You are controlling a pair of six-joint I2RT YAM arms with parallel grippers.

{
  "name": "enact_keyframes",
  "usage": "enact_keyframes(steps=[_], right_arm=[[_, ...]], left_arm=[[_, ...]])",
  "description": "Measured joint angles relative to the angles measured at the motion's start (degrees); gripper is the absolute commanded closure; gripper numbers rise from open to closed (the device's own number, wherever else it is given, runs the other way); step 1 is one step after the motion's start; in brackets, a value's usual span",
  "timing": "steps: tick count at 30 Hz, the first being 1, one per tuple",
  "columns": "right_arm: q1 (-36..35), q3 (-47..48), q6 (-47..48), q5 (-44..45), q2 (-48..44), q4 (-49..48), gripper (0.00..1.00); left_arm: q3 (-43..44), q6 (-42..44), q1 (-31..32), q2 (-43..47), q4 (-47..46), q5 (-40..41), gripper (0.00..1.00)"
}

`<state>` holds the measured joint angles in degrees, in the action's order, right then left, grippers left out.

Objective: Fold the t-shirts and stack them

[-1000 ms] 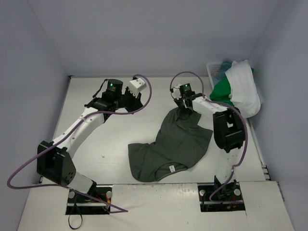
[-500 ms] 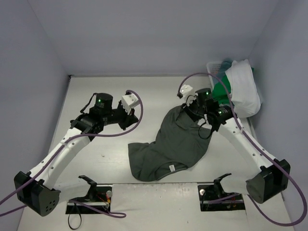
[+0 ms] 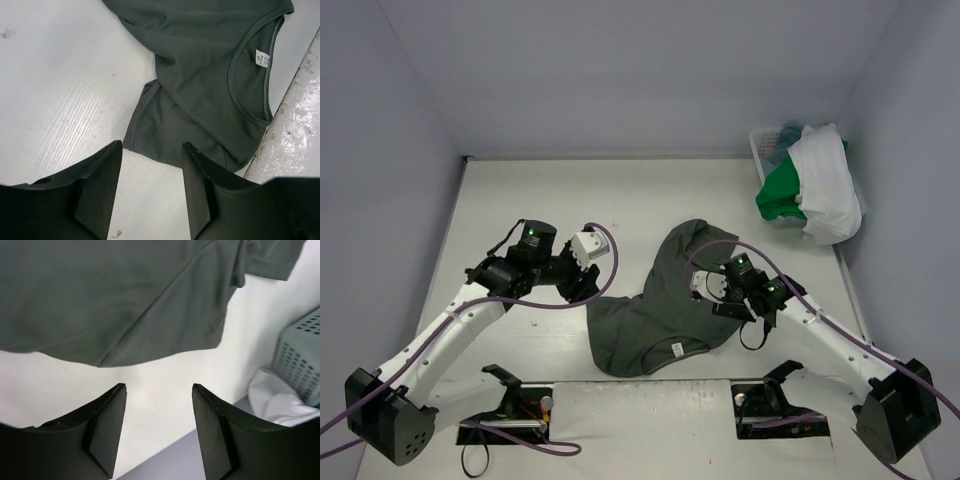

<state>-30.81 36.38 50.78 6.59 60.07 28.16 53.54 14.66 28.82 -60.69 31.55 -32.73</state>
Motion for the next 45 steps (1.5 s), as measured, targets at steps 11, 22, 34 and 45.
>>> enact_keyframes(steps=[11, 22, 34, 45], right_arm=[[-1.0, -3.4, 9.2, 0.2, -1.3, -0.1, 0.36], [-14.7, 0.5, 10.4, -4.9, 5.0, -0.5, 0.26], [-22.6, 0.6, 6.4, -5.5, 11.3, -1.1, 0.27], [-23.3, -1.4, 4.7, -4.8, 7.0, -0.2, 0.28]], left_arm=[[-3.2, 1.6, -0.1, 0.9, 0.0, 1.5, 0.39], [-4.2, 3.8, -0.6, 0.7, -0.8, 4.2, 0.39], [-4.8, 6.3, -2.0, -0.8, 0.7, 4.0, 0.39], [-2.4, 7.0, -1.9, -6.9, 2.4, 0.2, 0.39]])
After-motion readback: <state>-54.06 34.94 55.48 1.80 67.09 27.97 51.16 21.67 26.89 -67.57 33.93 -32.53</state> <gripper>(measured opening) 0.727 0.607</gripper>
